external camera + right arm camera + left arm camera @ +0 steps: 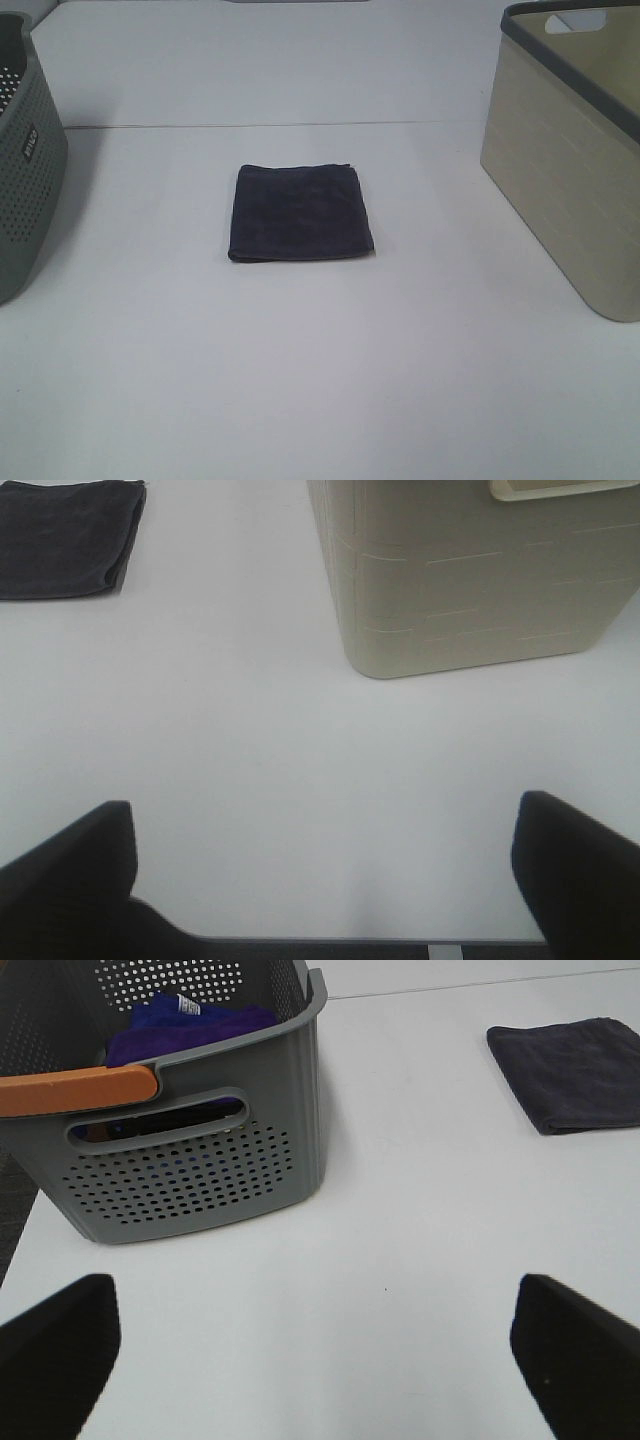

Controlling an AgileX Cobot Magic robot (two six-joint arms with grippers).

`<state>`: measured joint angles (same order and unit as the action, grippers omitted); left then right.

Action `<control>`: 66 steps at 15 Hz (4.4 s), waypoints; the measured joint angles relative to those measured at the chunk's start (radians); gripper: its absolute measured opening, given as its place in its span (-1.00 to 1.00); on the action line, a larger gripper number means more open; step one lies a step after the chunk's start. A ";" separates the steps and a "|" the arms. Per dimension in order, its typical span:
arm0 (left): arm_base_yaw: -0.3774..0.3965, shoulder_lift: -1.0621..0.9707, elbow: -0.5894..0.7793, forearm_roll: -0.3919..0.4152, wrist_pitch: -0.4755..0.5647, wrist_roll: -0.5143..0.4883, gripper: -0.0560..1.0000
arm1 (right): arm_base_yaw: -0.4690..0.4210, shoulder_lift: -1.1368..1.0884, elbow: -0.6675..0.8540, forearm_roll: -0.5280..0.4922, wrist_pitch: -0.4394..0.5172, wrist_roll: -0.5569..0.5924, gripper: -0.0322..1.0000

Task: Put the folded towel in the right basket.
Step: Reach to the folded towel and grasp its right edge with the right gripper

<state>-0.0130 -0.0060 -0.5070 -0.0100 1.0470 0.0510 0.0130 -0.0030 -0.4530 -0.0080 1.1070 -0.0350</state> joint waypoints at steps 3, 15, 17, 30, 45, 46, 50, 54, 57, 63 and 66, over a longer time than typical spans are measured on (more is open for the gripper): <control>0.000 0.000 0.000 0.000 0.000 0.000 0.98 | 0.000 0.000 0.000 0.000 0.000 0.000 0.95; 0.000 0.000 0.000 0.002 0.000 0.000 0.98 | 0.000 0.000 0.000 0.001 0.000 0.000 0.97; 0.000 0.000 0.000 0.004 0.000 0.000 0.98 | 0.000 0.000 0.000 0.001 -0.001 0.001 0.97; 0.000 0.000 0.000 -0.010 0.000 0.000 0.98 | 0.000 0.000 0.000 0.001 -0.001 0.001 0.97; 0.000 0.000 0.000 -0.010 0.000 0.000 0.98 | 0.000 0.000 0.000 0.002 -0.001 0.001 0.97; 0.000 0.000 0.000 -0.010 0.000 0.000 0.98 | 0.000 0.000 0.000 0.002 -0.001 0.001 0.97; 0.000 0.000 0.000 -0.010 0.000 0.000 0.98 | 0.000 0.000 0.000 0.002 -0.001 0.001 0.97; 0.000 0.000 0.000 -0.009 0.000 0.000 0.98 | 0.000 0.081 -0.055 0.001 0.026 0.001 0.97; 0.000 0.000 0.000 0.004 0.000 0.000 0.98 | 0.000 0.630 -0.440 0.025 0.107 0.001 0.97; 0.000 0.000 0.000 0.023 0.000 0.000 0.98 | 0.004 1.144 -0.733 0.265 0.104 -0.016 0.97; 0.000 0.000 0.000 0.035 0.000 0.000 0.98 | 0.122 1.415 -0.802 0.358 -0.001 -0.034 0.96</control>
<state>-0.0130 -0.0060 -0.5070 0.0250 1.0470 0.0510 0.1350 1.4120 -1.2550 0.3500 1.1060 -0.0690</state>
